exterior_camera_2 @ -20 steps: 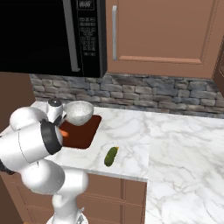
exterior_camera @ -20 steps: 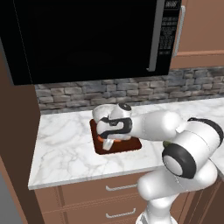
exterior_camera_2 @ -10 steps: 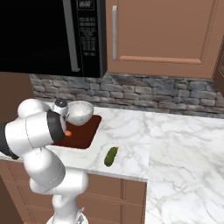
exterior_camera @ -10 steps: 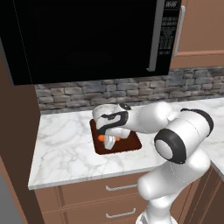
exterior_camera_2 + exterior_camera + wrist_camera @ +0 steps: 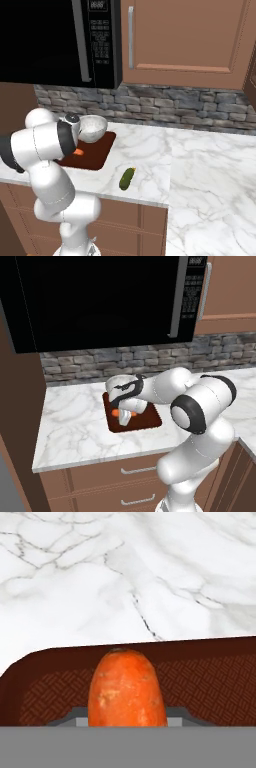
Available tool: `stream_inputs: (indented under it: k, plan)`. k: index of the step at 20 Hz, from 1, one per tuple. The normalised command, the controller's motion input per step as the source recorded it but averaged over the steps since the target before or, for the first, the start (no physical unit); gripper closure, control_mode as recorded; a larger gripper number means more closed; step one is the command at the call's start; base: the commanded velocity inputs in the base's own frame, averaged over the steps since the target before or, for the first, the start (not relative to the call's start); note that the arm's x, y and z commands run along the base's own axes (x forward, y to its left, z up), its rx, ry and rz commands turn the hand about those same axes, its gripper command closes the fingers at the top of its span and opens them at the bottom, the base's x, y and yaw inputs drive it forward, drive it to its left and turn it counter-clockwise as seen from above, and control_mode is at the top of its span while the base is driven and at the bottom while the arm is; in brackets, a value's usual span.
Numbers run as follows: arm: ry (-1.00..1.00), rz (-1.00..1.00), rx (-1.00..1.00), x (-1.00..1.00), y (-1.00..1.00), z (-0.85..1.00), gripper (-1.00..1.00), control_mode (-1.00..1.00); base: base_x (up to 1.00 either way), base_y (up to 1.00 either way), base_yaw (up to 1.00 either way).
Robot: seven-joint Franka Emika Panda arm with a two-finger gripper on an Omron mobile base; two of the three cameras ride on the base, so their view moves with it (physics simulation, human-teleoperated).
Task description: Place the two vegetables and bowl onto the tray for setting up a vegetable dip station.
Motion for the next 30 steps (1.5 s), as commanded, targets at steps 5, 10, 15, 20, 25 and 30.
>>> stream_inputs:
  k: [5,10,15,20,25,30]
  plan:
    - [0.0,0.0,0.0,0.05,0.0,-0.08,1.0,-1.0,0.0,0.0,0.0]
    - [0.0,0.0,0.0,0.0,0.0,-0.09,1.0,-1.0,0.0,0.0,0.0]
    - [0.0,0.0,0.0,0.0,0.0,-0.06,1.0,-1.0,0.0,0.0,0.0]
    - [0.0,0.0,0.0,-0.01,-0.02,-0.06,1.0,-1.0,0.0,0.0,0.0]
    - [0.0,0.0,0.0,-0.01,-0.02,-0.04,-1.0,-1.0,0.0,0.0,0.0]
    - [0.0,0.0,0.0,-0.05,-0.06,0.0,-1.0,-1.0,0.0,0.0,0.0]
